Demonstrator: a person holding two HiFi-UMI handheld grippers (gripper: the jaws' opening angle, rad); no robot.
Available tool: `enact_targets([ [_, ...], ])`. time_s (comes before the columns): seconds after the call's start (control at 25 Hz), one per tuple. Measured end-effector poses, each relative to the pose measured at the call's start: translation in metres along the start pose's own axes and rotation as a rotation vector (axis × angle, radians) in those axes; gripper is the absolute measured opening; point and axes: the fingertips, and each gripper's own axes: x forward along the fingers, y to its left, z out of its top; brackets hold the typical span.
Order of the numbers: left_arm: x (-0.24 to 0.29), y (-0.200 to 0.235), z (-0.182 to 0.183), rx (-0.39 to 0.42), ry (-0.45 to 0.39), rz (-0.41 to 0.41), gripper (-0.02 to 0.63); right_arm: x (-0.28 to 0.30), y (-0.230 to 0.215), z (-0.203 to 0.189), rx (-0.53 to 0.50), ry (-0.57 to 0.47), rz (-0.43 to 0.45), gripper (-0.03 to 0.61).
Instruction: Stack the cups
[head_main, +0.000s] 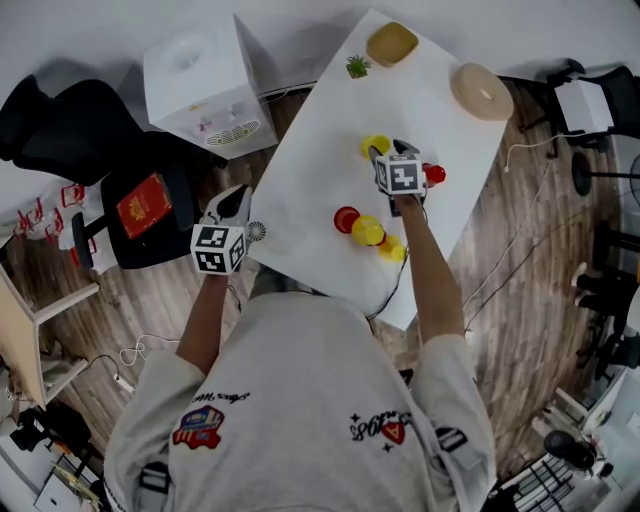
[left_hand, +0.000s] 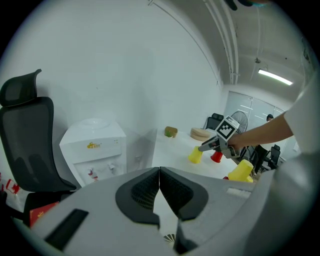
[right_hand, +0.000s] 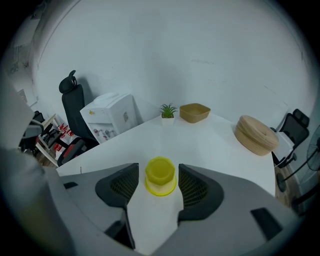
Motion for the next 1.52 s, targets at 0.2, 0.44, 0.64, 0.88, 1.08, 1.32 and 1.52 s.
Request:
enact_targets([
  [0.2, -0.004, 0.007, -0.004, -0.002, 0.01, 0.012, 0.006, 0.008, 0.001, -0.008, 0.001, 0.028, -0.017, 0.19],
  [0.44, -0.005, 0.004, -0.003, 0.01, 0.001, -0.015, 0.006, -0.011, -0.004, -0.004, 0.025, -0.018, -0.044, 0.187],
  [0.64, 0.001, -0.009, 0.005, 0.04, -0.011, -0.069, 0.006, -0.035, -0.012, -0.004, 0.039, -0.055, -0.061, 0.186],
  [0.88, 0.008, -0.034, 0.022, 0.094, -0.039, -0.155, 0.006, -0.092, -0.024, 0.005, 0.078, -0.132, -0.117, 0.184],
  [1.08, 0.013, -0.058, 0.031, 0.139, -0.053, -0.231, 0.006, -0.141, -0.032, 0.0, 0.105, -0.182, -0.173, 0.183],
  [1.32, 0.013, -0.086, 0.034, 0.185, -0.058, -0.313, 0.006, -0.194, -0.035, -0.019, 0.133, -0.217, -0.227, 0.181],
  [1.52, 0.011, -0.109, 0.034, 0.22, -0.059, -0.378, 0.006, -0.233, -0.031, -0.044, 0.164, -0.23, -0.266, 0.179],
])
